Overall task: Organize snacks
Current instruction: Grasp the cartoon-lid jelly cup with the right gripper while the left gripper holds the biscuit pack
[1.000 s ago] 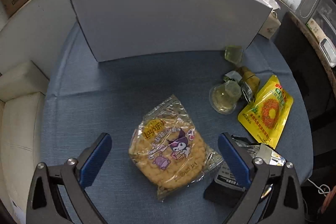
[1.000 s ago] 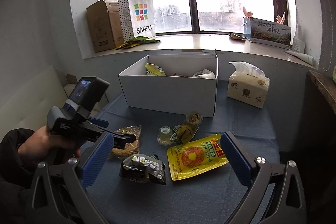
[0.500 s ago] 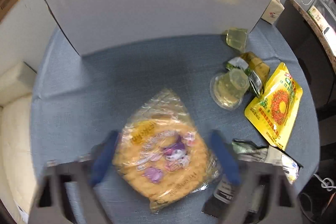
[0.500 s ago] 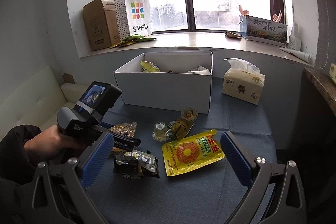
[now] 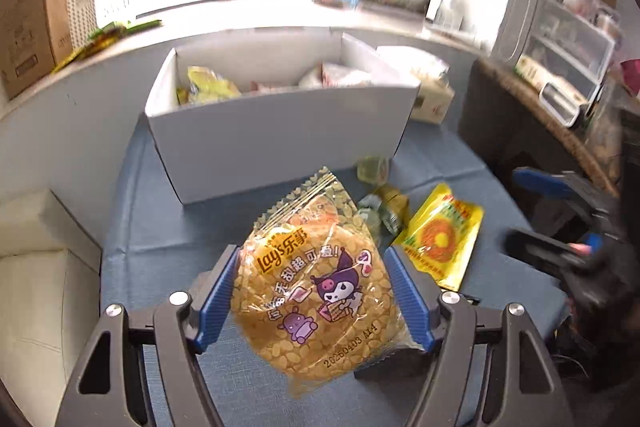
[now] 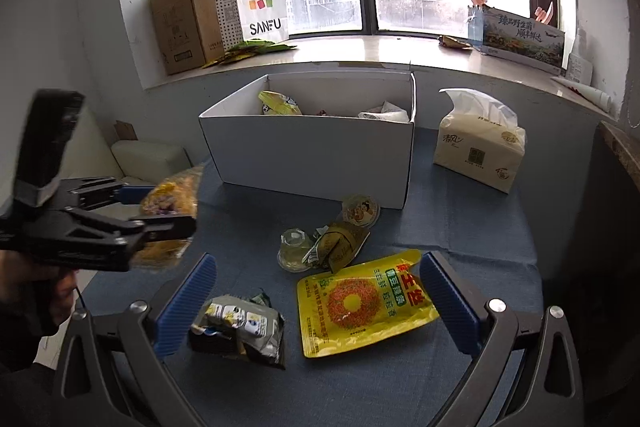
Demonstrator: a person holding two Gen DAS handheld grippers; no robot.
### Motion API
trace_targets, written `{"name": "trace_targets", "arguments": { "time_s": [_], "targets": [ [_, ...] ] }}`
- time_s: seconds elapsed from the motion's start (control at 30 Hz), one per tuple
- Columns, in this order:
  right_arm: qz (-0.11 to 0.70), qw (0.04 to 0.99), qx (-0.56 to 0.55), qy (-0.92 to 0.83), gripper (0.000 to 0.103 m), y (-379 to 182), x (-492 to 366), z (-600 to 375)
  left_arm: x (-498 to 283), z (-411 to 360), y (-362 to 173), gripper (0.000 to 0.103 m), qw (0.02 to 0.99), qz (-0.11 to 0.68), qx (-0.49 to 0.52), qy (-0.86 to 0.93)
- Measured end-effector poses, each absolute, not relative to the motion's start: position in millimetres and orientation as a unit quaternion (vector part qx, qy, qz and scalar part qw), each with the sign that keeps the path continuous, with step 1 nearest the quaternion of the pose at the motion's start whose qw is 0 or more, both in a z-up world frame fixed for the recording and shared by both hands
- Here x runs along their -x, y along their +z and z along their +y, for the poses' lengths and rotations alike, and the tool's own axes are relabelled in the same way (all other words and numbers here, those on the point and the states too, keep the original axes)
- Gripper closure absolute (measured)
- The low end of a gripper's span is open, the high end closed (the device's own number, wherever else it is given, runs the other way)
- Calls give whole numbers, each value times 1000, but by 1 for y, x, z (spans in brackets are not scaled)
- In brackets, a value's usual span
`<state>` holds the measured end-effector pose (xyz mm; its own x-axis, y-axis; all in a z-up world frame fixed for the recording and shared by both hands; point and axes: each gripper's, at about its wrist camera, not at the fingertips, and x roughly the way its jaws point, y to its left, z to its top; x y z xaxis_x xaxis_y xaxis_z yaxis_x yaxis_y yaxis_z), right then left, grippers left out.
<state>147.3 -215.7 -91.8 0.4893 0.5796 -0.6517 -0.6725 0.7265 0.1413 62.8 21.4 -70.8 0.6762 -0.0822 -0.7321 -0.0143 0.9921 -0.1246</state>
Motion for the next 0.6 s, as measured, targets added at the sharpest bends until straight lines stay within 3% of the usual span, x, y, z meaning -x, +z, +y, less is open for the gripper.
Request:
{"name": "trace_targets", "arguments": {
  "time_s": [0.23, 0.6],
  "targets": [
    [403, 842, 67, 353, 0, -134, -228, -176, -27, 12, -31, 26, 945, 326, 29, -21],
    [450, 825, 65, 335, 0, -174, -288, -151, -25, 11, -18, 26, 949, 312, 32, -36]
  ]
}}
